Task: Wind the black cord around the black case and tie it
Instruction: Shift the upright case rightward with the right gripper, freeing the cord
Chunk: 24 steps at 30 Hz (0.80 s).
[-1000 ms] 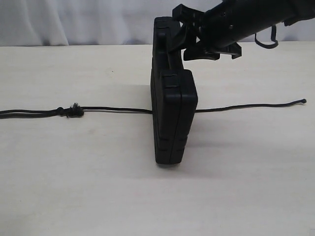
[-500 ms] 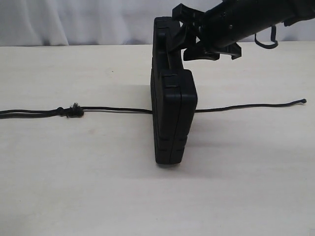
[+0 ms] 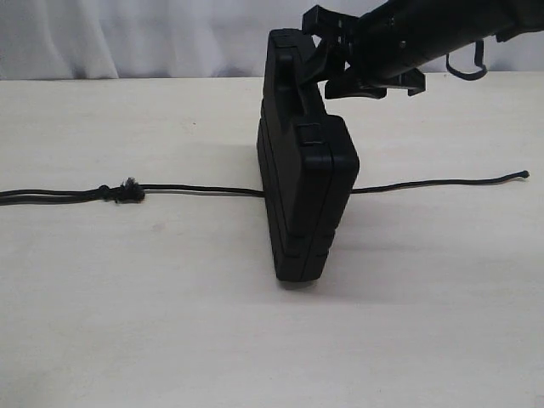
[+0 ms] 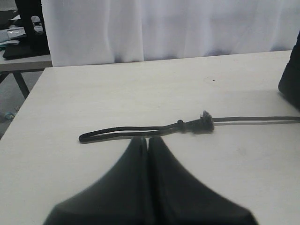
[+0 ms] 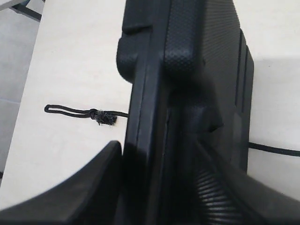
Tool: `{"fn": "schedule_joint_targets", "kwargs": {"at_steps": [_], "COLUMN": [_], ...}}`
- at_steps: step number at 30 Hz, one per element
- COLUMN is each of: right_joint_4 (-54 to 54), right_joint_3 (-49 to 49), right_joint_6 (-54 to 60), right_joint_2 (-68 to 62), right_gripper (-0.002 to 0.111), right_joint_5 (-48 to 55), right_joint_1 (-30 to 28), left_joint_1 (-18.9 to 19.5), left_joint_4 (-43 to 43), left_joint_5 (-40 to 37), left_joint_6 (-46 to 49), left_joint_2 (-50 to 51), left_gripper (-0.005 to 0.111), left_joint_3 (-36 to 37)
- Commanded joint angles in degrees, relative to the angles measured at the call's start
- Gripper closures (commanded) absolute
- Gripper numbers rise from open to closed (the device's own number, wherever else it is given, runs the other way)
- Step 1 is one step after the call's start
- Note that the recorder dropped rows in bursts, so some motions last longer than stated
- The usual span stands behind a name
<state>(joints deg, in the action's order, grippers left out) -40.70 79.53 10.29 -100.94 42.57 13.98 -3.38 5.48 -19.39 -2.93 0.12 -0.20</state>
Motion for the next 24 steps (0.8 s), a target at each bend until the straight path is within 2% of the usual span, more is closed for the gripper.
{"fn": "schedule_joint_targets", "kwargs": {"at_steps": [1, 8, 17, 24], "right_joint_4": [5.14, 12.35, 9.85, 14.48], "right_joint_3": [-0.94, -0.94, -0.94, -0.94], "right_joint_6": [0.37, -4.14, 1.28, -2.47], "right_joint_2": [-0.97, -0.97, -0.87, -0.87], "right_gripper": [0.065, 0.065, 0.065, 0.065], "right_joint_5": [0.37, 1.03, 4.10, 4.64], "right_joint_1": [-0.60, -0.60, -0.50, -0.50], "left_joint_1": [0.03, 0.03, 0.03, 0.03], "left_joint_4": [-0.16, -0.16, -0.16, -0.16], "left_joint_5": [0.64, 0.64, 0.64, 0.64], "left_joint_6": [-0.12, -0.12, -0.12, -0.12], "left_joint_2": [-0.12, -0.12, -0.12, -0.12], "left_gripper": [0.107, 0.107, 0.107, 0.107], "left_joint_3": [0.20, 0.20, 0.20, 0.20]}}
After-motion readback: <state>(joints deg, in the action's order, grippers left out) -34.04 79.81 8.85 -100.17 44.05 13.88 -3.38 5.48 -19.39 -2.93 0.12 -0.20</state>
